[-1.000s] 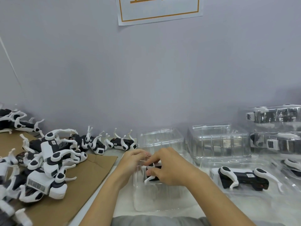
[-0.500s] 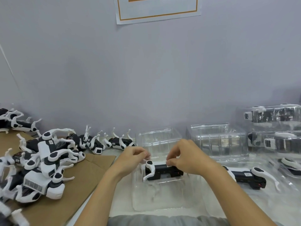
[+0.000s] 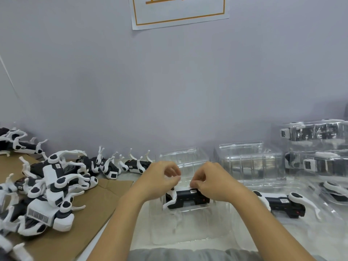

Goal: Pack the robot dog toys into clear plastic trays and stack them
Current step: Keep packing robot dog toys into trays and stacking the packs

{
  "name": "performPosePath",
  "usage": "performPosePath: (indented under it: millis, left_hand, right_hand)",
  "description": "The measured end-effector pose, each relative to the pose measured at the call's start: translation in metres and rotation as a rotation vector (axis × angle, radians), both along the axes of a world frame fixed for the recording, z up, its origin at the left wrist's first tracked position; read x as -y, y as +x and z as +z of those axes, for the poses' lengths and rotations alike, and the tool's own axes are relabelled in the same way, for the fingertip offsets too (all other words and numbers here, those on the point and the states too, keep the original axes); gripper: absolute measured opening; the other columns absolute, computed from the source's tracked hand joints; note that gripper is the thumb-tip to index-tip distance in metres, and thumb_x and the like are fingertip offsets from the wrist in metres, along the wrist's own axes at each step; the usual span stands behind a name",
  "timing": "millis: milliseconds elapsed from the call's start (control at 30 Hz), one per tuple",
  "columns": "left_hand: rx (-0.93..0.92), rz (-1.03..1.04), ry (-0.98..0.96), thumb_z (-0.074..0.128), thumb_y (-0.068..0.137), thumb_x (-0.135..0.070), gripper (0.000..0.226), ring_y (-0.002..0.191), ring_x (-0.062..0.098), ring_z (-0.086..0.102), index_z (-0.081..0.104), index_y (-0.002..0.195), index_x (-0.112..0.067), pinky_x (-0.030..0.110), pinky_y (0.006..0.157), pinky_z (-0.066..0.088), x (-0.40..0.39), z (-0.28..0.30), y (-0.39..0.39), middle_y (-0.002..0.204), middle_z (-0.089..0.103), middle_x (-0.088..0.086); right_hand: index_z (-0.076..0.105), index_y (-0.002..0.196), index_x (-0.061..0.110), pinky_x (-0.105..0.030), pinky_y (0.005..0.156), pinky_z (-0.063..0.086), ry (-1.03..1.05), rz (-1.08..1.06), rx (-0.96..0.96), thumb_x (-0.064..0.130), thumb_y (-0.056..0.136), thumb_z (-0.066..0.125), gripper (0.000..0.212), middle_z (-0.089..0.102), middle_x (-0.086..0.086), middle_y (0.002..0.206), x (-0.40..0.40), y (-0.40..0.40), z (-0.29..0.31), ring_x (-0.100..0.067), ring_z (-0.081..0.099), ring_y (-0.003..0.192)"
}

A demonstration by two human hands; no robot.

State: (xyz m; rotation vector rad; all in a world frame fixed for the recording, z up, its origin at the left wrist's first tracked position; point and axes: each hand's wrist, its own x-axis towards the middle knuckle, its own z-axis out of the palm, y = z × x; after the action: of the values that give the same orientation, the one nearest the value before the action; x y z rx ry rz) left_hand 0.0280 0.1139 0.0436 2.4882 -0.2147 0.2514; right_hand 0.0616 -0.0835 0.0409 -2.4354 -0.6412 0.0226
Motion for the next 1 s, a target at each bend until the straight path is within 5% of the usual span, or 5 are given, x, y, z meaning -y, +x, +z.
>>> performPosePath:
  millis: [133, 333, 633, 800, 1000]
  left_hand:
    - [-0.258, -0.077, 0.126, 0.064, 0.059, -0.081, 0.055, 0.120, -0.002, 0.050, 0.066, 0.103, -0.048, 0.032, 0.101, 0.042, 0.014, 0.018, -0.010, 0.127, 0.054, -0.027]
    - [-0.431, -0.125, 0.376, 0.084, 0.055, -0.070, 0.082, 0.129, 0.012, 0.040, 0.044, 0.124, -0.050, 0.041, 0.112, 0.036, 0.034, 0.023, -0.017, 0.142, 0.039, -0.019]
    - [-0.303, -0.082, 0.430, 0.079, 0.064, -0.067, 0.072, 0.129, 0.016, 0.033, 0.043, 0.123, -0.046, 0.041, 0.108, 0.022, 0.036, 0.014, -0.016, 0.134, 0.043, -0.013]
    - [-0.305, -0.053, 0.335, 0.079, 0.059, -0.068, 0.069, 0.110, 0.011, 0.048, 0.049, 0.117, -0.045, 0.036, 0.099, 0.041, 0.027, 0.027, -0.019, 0.123, 0.052, -0.010]
    - [-0.124, 0.028, 0.371, 0.072, 0.052, -0.074, 0.068, 0.118, 0.016, 0.036, 0.044, 0.110, -0.053, 0.036, 0.098, 0.030, 0.017, 0.046, -0.022, 0.124, 0.045, -0.015]
  right_hand:
    - [0.079, 0.091, 0.021, -0.017, 0.067, 0.051, 0.071, -0.002, -0.011, 0.023, 0.097, 0.058, 0.023, 0.074, 0.006, 0.085, 0.007, 0.002, 0.005, -0.005, 0.067, 0.080]
    - [0.078, 0.088, 0.017, -0.035, 0.078, 0.059, 0.139, -0.011, 0.000, 0.022, 0.098, 0.056, 0.026, 0.075, -0.002, 0.082, 0.007, 0.003, 0.005, -0.018, 0.071, 0.081]
    - [0.077, 0.095, 0.023, -0.019, 0.070, 0.055, 0.212, -0.035, 0.041, 0.024, 0.098, 0.058, 0.019, 0.073, 0.007, 0.081, 0.007, 0.004, 0.004, -0.007, 0.068, 0.078]
    - [0.075, 0.094, 0.029, -0.006, 0.065, 0.044, 0.389, -0.108, 0.121, 0.018, 0.094, 0.062, 0.017, 0.071, 0.011, 0.086, 0.010, 0.006, 0.011, 0.002, 0.063, 0.081]
    - [0.067, 0.115, 0.036, -0.026, 0.081, 0.046, 0.534, -0.197, 0.140, 0.028, 0.094, 0.064, 0.022, 0.061, 0.013, 0.109, 0.014, 0.006, 0.023, -0.011, 0.059, 0.104]
